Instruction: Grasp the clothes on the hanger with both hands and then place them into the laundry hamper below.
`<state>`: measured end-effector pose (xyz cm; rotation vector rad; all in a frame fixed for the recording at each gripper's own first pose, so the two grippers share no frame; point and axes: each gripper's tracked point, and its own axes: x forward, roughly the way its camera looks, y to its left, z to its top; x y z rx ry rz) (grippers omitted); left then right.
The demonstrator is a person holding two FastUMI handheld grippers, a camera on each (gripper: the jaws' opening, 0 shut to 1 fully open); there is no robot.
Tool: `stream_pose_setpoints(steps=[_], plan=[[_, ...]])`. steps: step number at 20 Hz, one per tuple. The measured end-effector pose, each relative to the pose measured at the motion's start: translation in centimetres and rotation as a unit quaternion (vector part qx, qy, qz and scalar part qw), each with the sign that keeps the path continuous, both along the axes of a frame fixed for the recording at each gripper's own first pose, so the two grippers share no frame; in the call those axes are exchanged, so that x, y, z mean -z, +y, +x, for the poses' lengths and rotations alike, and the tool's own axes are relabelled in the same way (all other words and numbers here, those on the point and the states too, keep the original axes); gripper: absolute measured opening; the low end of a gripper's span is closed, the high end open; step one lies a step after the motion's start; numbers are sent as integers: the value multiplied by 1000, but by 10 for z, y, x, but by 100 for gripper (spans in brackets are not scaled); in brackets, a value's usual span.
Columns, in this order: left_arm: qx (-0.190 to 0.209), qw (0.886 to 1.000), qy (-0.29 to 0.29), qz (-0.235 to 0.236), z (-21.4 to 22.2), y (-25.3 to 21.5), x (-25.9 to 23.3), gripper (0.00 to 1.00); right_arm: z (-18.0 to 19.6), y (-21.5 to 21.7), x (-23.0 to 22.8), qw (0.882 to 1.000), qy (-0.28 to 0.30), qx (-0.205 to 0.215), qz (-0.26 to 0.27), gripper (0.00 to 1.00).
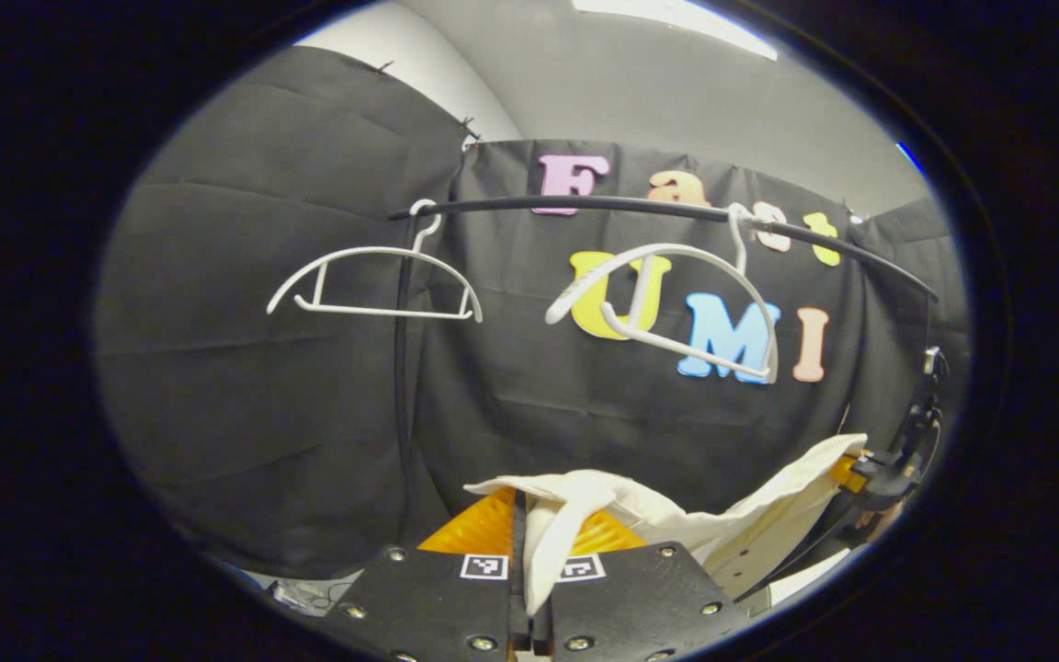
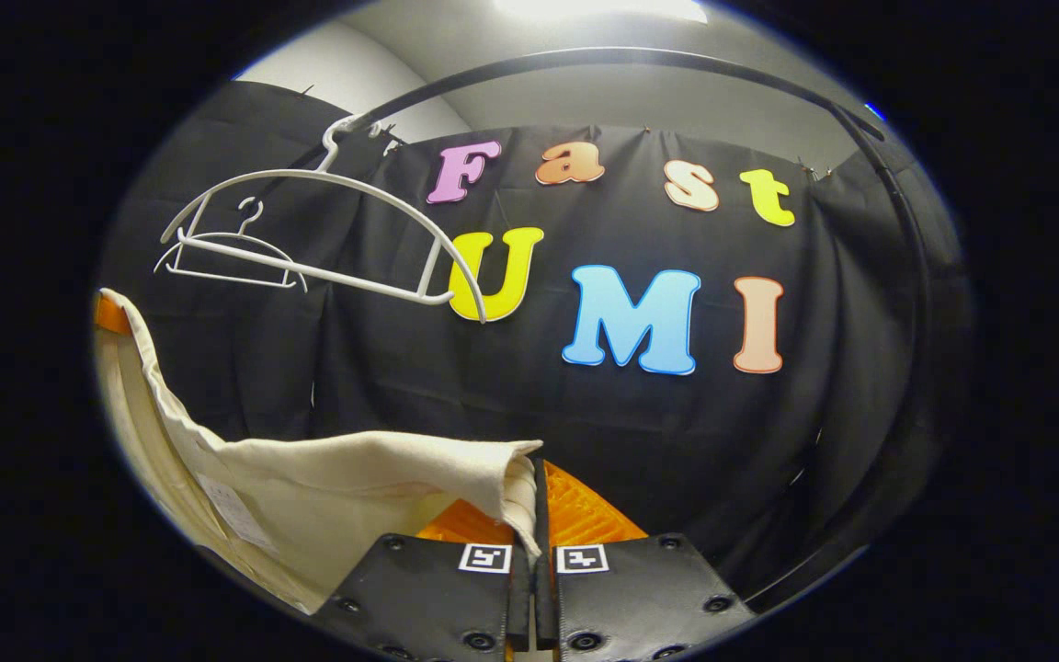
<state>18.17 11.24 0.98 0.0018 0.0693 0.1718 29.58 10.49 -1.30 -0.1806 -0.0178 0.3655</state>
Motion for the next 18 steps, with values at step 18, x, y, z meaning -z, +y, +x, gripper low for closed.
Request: stream_pose_setpoints(steps=[18], plan=[[183,971,146,38,17,-62,173,3,-118,17,135,982,165,94,13,5]])
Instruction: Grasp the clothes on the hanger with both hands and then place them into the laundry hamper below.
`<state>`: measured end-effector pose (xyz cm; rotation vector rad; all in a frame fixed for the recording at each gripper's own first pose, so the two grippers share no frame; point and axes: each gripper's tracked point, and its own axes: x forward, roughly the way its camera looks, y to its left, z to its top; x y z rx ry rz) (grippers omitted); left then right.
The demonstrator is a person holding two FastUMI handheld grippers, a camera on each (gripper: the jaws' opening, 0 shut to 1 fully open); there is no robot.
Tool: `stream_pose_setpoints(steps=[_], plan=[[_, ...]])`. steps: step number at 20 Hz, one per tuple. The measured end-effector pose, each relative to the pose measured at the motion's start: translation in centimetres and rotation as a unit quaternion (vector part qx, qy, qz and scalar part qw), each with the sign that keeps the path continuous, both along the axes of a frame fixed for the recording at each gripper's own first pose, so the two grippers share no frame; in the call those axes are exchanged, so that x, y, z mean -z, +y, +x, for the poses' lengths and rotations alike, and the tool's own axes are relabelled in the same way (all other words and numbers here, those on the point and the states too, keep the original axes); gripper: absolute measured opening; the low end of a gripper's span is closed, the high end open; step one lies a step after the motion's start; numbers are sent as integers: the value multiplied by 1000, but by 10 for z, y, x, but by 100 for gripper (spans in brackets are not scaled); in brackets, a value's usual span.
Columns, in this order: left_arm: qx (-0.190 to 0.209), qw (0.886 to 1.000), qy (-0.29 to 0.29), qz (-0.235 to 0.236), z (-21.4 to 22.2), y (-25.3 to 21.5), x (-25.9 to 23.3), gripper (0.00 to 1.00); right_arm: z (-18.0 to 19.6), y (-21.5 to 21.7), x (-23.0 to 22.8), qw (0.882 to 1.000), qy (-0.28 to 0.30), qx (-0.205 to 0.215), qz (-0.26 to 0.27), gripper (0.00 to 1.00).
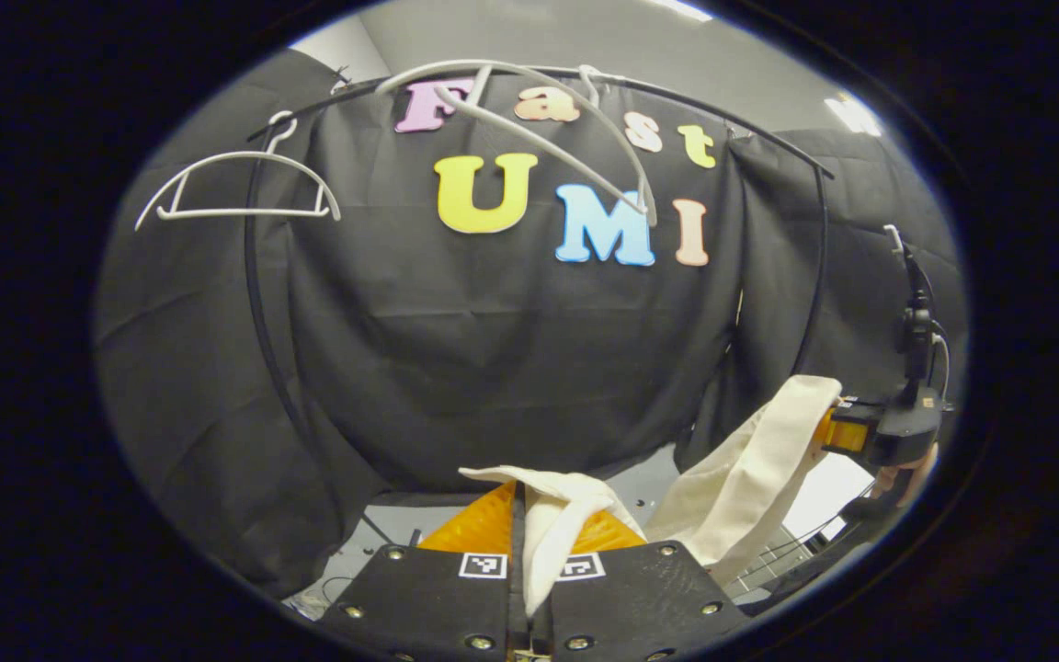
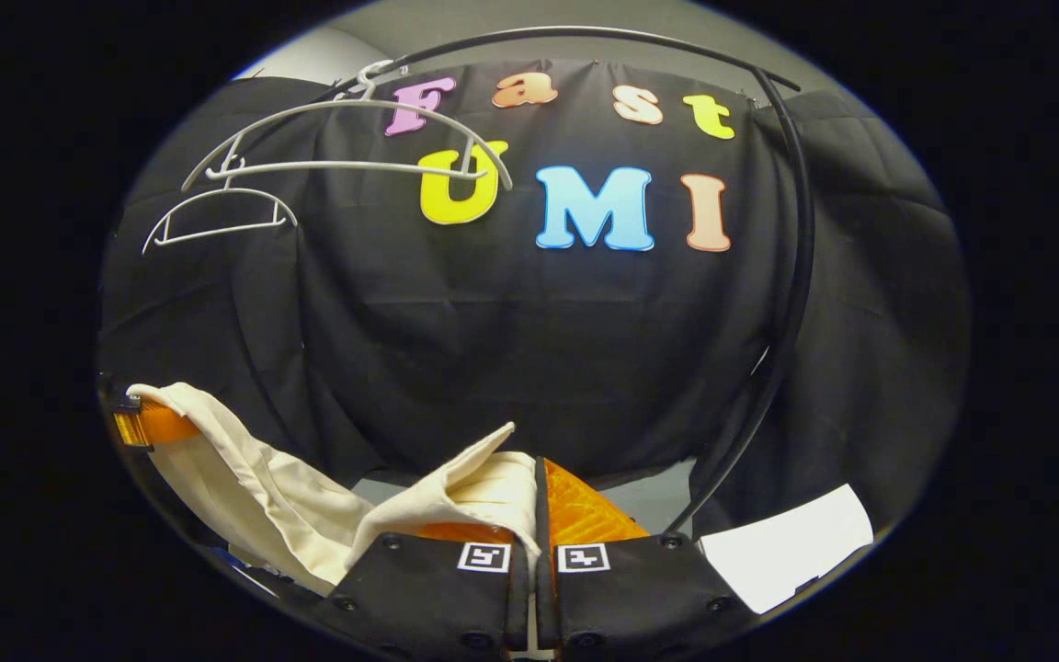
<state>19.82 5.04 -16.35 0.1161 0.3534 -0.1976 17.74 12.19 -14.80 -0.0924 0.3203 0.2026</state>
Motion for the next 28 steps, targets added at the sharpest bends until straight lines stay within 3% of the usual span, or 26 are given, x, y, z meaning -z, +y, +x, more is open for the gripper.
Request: stream_pose_setpoints(steps=[7,14,15,16,20,22,23,26,28], plan=[[-23,998,62,-19,20,18,67,3,-6,4,74,995,97,20,-9,5],[-40,994,99,-17,28,41,113,5,-8,7,118,986,161,29,-27,3],[-37,994,105,-15,26,42,120,5,-8,10,121,985,165,24,-32,3],[-33,993,113,-14,23,41,131,5,-10,15,128,984,173,20,-38,9],[-11,991,135,10,22,35,156,5,-22,20,143,977,207,7,-55,9],[2,990,143,10,25,29,160,7,-25,28,154,973,225,0,-58,14],[7,989,147,11,27,26,163,2,-28,30,155,971,233,-3,-59,16],[10,987,158,22,22,29,172,10,-37,32,158,966,252,-8,-54,34],[15,987,159,19,13,30,172,39,-43,31,158,965,258,-4,-46,46]])
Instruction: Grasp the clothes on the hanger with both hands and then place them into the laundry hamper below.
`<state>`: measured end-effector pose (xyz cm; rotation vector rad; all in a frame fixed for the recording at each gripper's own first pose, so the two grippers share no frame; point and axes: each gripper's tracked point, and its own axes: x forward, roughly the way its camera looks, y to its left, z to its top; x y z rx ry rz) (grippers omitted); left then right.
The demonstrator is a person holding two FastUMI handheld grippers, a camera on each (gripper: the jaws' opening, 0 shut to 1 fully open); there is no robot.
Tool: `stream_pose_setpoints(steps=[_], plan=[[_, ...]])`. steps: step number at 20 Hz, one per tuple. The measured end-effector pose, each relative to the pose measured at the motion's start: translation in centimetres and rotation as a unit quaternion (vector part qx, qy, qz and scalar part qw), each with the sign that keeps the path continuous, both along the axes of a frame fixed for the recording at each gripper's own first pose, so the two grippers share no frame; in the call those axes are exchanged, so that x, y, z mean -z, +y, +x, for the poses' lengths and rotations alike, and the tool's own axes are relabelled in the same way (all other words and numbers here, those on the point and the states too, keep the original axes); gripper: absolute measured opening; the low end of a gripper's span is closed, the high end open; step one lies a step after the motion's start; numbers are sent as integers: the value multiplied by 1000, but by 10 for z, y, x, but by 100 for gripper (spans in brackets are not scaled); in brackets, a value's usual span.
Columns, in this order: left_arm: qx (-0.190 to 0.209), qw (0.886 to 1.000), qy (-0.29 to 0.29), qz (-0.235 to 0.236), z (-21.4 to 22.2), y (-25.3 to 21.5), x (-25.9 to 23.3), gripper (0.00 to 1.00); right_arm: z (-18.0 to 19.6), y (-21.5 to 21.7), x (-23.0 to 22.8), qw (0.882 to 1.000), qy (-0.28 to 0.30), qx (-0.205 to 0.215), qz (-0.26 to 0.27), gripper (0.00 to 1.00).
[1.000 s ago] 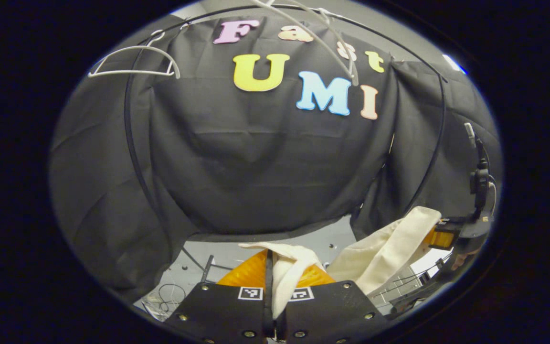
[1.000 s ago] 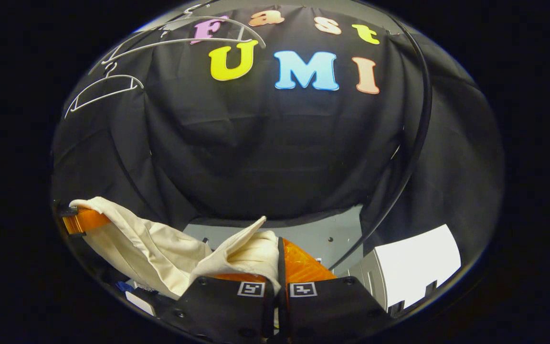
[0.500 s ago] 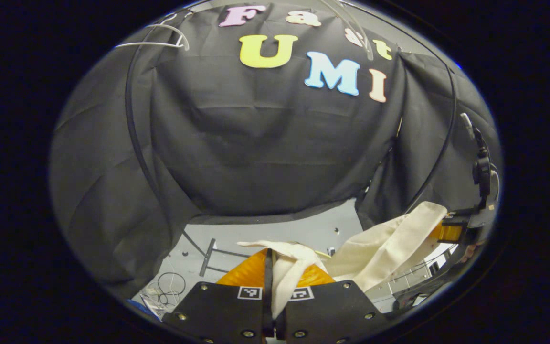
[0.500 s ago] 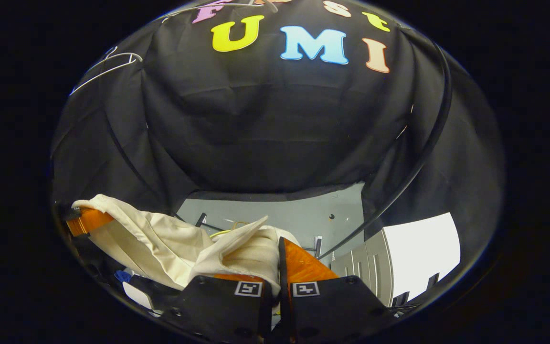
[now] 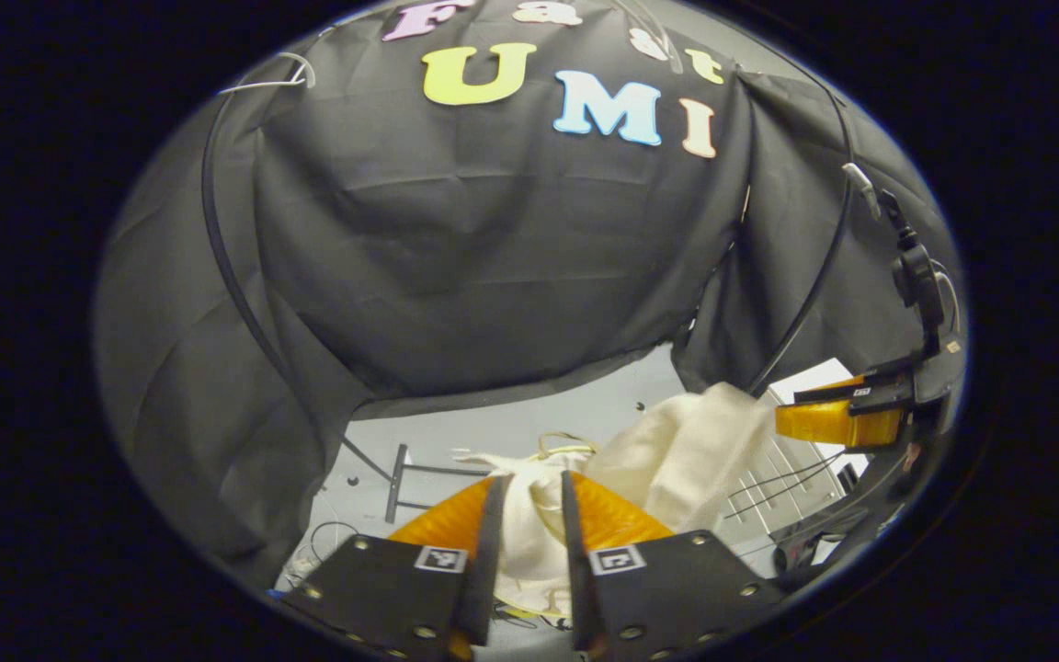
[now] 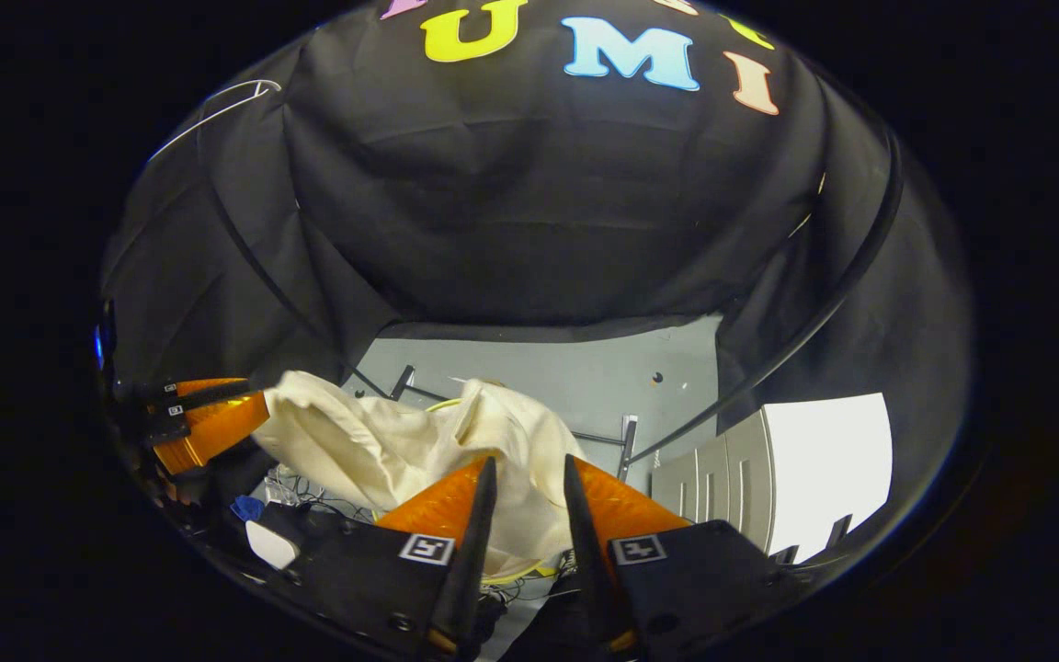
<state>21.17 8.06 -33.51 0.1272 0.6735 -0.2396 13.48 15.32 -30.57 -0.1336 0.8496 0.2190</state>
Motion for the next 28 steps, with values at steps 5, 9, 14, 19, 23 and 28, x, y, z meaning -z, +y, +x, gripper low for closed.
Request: stream_pose_setpoints(steps=[5,9,14,19,23,28], plan=[[-42,999,20,12,-32,28,10,97,-9,-21,-10,1000,-9,24,4,100],[-89,995,42,4,-63,26,13,96,-13,-48,-20,999,-27,45,14,100],[-160,986,38,15,-96,12,-13,96,-15,-94,-39,997,-55,53,25,100],[-166,986,2,28,-103,-41,-56,96,-22,-145,-54,994,-84,63,41,100],[-96,985,-85,115,-94,-101,-127,96,-24,-180,-89,986,-143,71,55,99],[-40,963,-226,145,-97,-201,-232,96,-15,-226,-174,959,-267,69,61,99]])
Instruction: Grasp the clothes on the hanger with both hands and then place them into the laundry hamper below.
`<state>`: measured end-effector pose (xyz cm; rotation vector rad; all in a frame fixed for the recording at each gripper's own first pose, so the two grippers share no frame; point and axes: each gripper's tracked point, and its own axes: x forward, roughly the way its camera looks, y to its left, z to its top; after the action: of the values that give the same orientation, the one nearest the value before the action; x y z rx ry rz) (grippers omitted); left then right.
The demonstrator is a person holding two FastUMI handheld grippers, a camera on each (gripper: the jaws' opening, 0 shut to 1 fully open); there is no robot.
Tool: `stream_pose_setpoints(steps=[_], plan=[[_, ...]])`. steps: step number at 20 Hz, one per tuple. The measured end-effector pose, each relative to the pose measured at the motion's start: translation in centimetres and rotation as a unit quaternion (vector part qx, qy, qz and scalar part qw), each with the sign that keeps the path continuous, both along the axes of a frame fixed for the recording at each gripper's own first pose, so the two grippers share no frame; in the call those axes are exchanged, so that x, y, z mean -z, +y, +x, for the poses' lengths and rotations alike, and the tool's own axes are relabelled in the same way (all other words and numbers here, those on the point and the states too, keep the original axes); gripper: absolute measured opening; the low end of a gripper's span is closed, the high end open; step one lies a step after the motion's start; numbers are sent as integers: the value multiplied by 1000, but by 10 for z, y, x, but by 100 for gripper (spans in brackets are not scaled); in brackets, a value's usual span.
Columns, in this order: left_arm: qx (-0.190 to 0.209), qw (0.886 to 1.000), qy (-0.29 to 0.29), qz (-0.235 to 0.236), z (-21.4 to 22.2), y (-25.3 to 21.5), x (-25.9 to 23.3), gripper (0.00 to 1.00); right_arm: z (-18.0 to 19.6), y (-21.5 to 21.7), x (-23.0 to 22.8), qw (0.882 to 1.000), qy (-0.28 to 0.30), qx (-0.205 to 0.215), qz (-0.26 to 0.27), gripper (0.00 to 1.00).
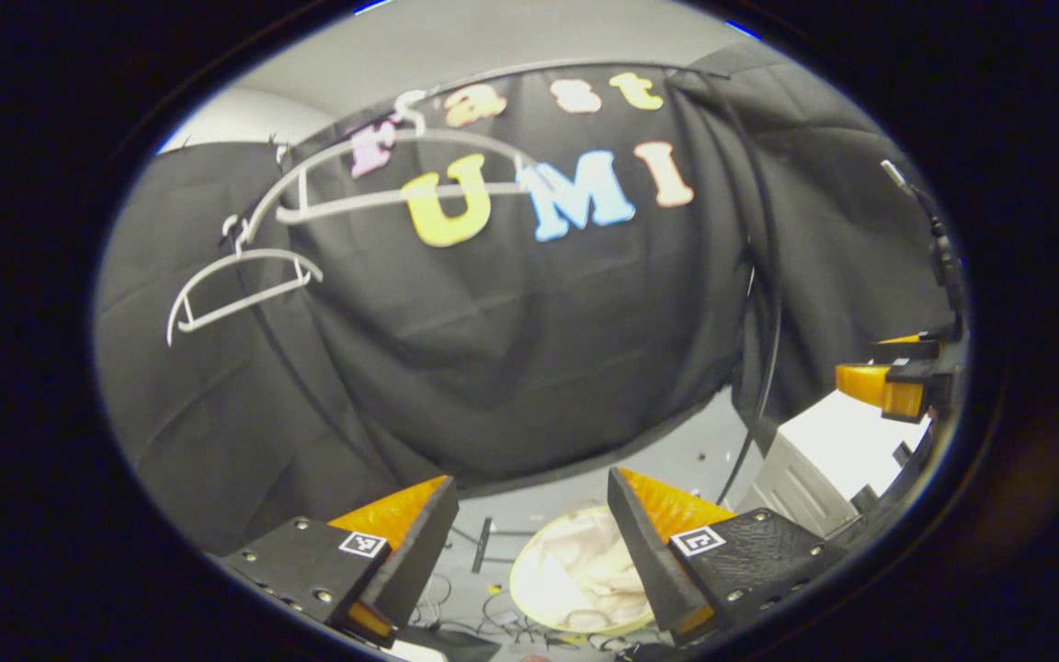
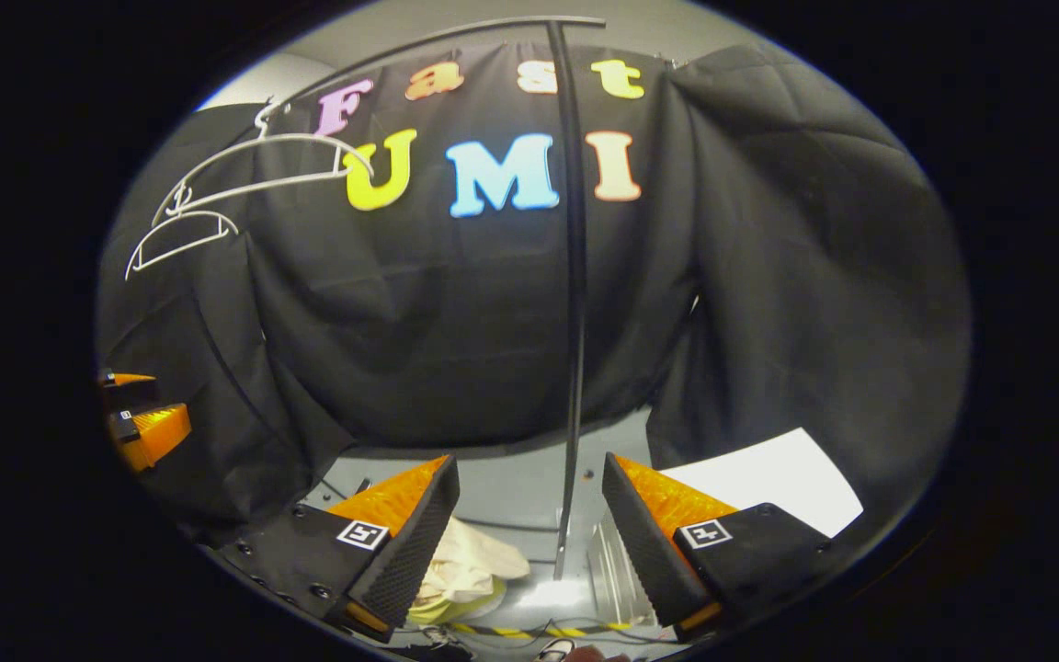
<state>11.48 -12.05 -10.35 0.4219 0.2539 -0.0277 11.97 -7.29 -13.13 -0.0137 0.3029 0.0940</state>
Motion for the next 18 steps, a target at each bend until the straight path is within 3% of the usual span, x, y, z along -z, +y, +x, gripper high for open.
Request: stream_pose_setpoints(steps=[2,4,7,11,12,14,16,18], plan=[[8,999,-25,-20,-9,-38,-25,95,3,-14,-38,999,-55,-2,0,99],[18,996,-41,-78,-11,-75,-50,96,5,-22,-71,995,-96,-5,15,99],[25,987,-97,-126,-30,-88,-110,96,4,-35,-117,990,-140,4,33,99],[20,969,-183,-167,-38,-66,-194,95,-2,-52,-176,974,-218,38,53,97],[16,963,-203,-177,-37,-52,-206,95,-8,-52,-189,969,-236,46,61,92],[17,949,-249,-195,-41,-28,-226,95,-18,-54,-205,960,-266,57,71,97],[21,935,-280,-218,-46,-8,-229,95,-24,-52,-203,958,-269,67,70,92],[14,938,-259,-231,-47,11,-211,95,-26,-42,-190,964,-246,69,69,97]])
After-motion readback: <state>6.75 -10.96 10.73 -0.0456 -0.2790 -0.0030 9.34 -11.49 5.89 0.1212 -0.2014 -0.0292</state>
